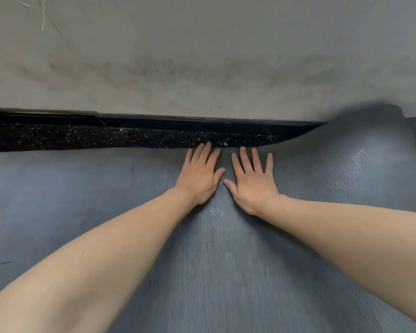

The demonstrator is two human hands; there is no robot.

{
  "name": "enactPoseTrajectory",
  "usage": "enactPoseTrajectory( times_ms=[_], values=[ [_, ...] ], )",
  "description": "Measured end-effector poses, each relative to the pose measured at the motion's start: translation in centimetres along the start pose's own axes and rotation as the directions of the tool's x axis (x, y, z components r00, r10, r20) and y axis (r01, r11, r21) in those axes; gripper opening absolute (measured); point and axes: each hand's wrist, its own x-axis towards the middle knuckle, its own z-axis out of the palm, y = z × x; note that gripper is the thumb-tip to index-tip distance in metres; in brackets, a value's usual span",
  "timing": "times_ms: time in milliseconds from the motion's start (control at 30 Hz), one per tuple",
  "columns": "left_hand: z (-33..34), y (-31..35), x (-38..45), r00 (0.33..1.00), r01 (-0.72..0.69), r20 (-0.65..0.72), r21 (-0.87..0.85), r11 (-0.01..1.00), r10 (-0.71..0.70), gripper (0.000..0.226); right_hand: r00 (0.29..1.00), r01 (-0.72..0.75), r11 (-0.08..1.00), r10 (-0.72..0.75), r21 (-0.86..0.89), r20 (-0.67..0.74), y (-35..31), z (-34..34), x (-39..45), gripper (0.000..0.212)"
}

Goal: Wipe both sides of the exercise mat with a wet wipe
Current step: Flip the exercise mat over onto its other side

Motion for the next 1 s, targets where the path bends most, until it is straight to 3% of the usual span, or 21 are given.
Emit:
enactPoseTrajectory(
  times_ms=[100,200,333,433,567,633,733,867,933,1000],
  values=[
    [0.0,-0.4,-0.2,0.997,0.021,-0.074,0.001,1.0,-0.021,0.063,0.999,-0.025,0.999,0.023,0.048,0.035,0.0,1.1,-0.1,0.08],
    [-0.4,-1.2,0.2,0.999,-0.006,-0.038,0.008,1.0,0.007,0.067,0.998,-0.026,0.999,0.024,0.04,0.062,-0.2,0.9,0.1,0.079],
    [0.4,-1.3,0.0,1.0,0.01,-0.01,-0.008,1.0,-0.01,0.07,0.977,0.022,0.995,-0.042,0.097,0.211,0.7,-1.5,0.4,0.077],
    [-0.3,-1.7,1.0,0.996,0.022,-0.092,-0.017,1.0,-0.023,0.066,0.984,0.091,0.984,-0.113,0.154,0.138,2.4,-3.3,-1.4,0.081],
    [-1.9,-0.7,3.6,0.97,0.06,-0.237,0.008,0.998,-0.056,0.032,0.999,-0.003,1.0,0.004,-0.027,0.038,3.5,-3.4,-4.6,0.085],
    [-2.3,-1.4,4.3,0.977,0.005,-0.213,-0.013,1.0,-0.008,0.032,0.998,-0.044,0.998,0.046,-0.045,0.051,3.2,-3.7,-4.9,0.084],
    [-3.8,-5.5,4.7,0.99,-0.116,-0.098,-0.153,0.981,0.102,0.034,0.996,0.013,1.0,-0.012,-0.011,0.093,1.5,-4.1,-4.2,0.085],
    [-5.9,-9.1,5.4,0.976,-0.202,0.036,-0.229,0.952,0.216,0.023,0.973,0.041,0.969,-0.095,0.244,0.213,-2.9,-4.6,-2.2,0.085],
    [-4.9,-8.7,5.2,0.98,-0.196,-0.004,-0.178,0.964,0.199,0.027,0.95,0.019,0.964,-0.1,0.265,0.294,-4.1,-4.2,-1.6,0.086],
    [-2.5,-7.4,4.8,0.996,-0.075,-0.044,-0.05,0.996,0.073,0.032,0.939,0.055,0.981,-0.115,0.188,0.323,-3.6,-3.3,-2.0,0.086]
  ],
)
